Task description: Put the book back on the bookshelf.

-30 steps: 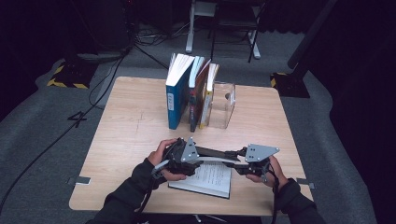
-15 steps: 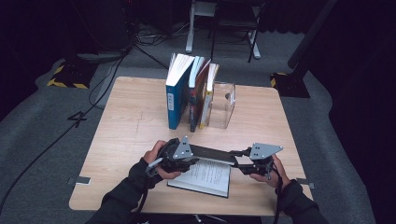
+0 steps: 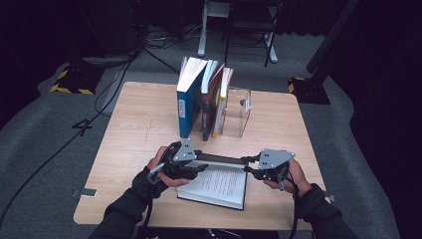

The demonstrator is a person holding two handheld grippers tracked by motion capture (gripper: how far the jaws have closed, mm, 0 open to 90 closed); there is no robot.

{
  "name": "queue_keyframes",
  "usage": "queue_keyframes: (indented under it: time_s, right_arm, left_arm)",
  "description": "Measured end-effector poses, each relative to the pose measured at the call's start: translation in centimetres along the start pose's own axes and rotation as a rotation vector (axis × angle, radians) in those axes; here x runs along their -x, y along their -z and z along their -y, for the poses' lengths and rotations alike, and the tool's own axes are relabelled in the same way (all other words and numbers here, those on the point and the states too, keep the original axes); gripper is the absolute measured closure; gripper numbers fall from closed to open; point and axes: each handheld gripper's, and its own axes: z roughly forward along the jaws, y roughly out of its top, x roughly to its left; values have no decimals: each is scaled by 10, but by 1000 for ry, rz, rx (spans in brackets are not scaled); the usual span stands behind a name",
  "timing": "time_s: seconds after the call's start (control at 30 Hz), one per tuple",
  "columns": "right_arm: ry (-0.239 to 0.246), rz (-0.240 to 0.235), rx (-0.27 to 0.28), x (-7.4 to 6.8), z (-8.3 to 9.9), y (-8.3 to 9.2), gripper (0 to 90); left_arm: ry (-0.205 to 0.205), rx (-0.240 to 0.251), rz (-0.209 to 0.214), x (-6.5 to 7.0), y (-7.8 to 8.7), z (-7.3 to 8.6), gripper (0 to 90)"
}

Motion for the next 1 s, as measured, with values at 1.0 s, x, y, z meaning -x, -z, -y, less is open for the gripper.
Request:
queue_keyframes:
  time_s: [1.0]
  right_arm:
    - [-38, 51, 122, -2, -36, 3, 546]
  left_arm:
    - [123, 169, 15, -16, 16, 46, 589]
